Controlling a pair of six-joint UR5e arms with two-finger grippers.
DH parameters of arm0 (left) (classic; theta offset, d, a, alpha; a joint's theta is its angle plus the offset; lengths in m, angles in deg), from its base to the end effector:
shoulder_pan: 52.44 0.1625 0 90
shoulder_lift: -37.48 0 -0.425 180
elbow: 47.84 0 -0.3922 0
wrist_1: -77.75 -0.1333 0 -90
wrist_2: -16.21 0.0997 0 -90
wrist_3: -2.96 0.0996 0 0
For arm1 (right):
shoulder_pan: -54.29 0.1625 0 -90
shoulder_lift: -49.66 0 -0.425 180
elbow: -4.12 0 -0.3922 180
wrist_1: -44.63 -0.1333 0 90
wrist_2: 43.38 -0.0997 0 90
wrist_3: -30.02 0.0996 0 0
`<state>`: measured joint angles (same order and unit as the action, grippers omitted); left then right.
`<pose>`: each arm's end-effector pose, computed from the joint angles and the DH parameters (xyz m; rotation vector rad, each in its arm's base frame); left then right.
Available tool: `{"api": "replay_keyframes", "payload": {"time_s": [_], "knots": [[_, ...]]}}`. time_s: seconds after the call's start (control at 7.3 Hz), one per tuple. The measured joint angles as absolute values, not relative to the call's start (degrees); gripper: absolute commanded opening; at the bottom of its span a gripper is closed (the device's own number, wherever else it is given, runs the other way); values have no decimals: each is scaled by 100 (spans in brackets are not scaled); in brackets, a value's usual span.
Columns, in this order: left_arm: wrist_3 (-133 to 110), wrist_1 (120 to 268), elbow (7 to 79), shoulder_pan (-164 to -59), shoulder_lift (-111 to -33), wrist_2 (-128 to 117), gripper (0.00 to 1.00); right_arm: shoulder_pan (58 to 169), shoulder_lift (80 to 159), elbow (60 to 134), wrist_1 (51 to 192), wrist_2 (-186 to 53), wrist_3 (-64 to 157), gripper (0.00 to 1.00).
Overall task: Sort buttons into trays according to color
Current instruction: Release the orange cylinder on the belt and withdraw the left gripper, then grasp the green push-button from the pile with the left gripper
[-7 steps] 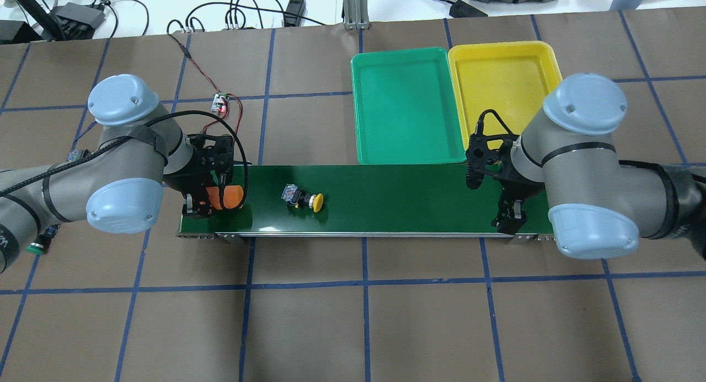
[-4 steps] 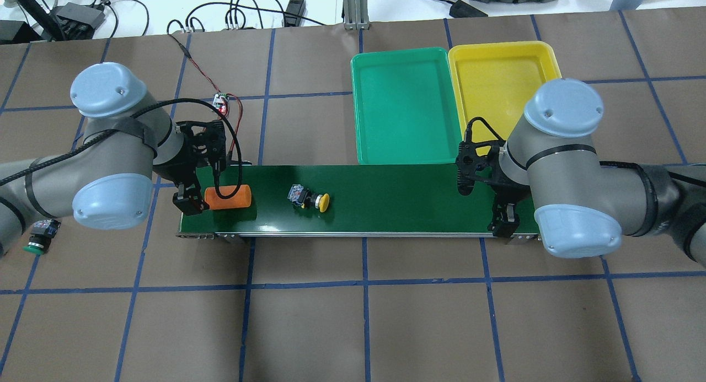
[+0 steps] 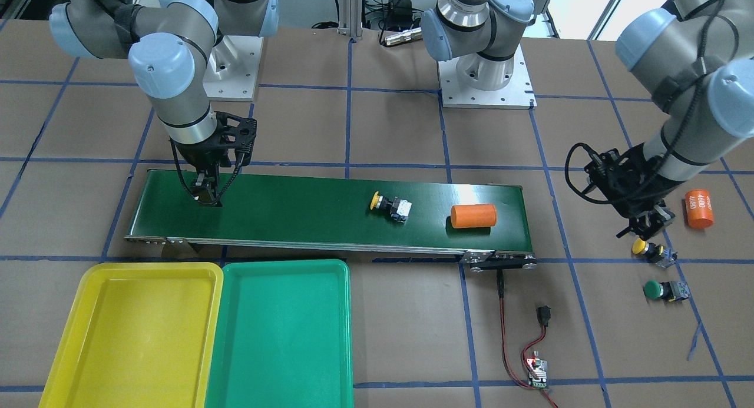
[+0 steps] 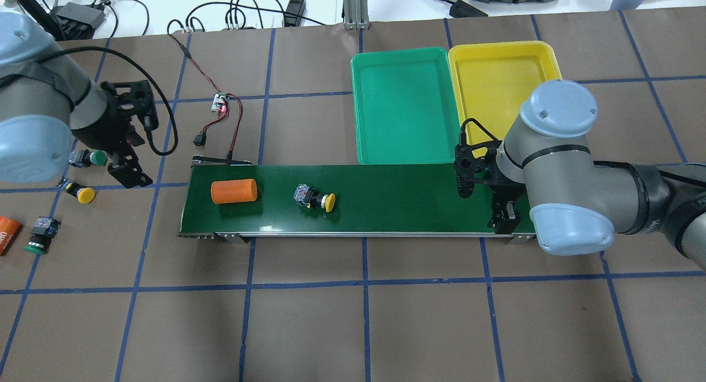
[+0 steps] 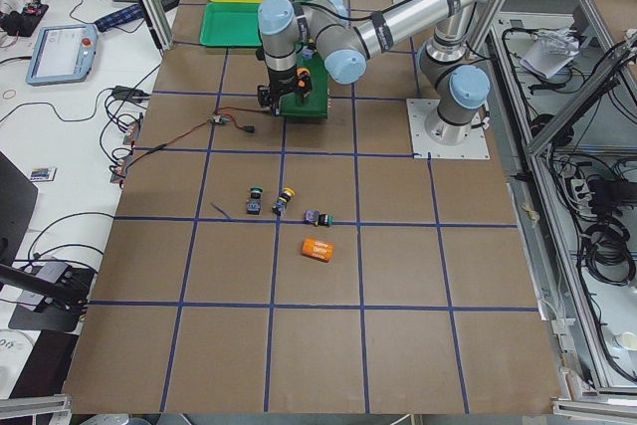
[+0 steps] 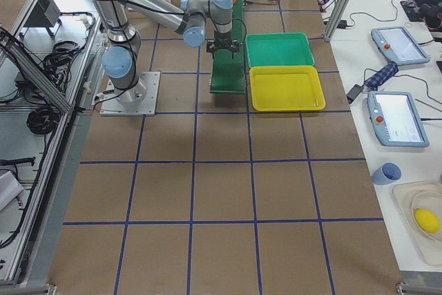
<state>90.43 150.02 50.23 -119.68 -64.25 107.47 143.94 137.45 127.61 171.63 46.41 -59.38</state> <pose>0.0924 -0.5592 0.3427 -1.6723 -2.6386 -0.0605 0.1310 -0.4376 0.2610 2.1935 -2.2301 0.0292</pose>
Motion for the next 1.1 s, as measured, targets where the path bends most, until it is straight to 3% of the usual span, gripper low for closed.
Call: {"api": "replay_keyframes", "payload": {"time_s": [0.41,1.1], "knots": [[9090,15116,3841,-11569,-7621,10656,100,14394,13658,12766,17225,4679,-5987,100],[9494,14953,2967,-11115,-8981,10330,100,14394,13617,12777,17298,4658,-6001,100]]}}
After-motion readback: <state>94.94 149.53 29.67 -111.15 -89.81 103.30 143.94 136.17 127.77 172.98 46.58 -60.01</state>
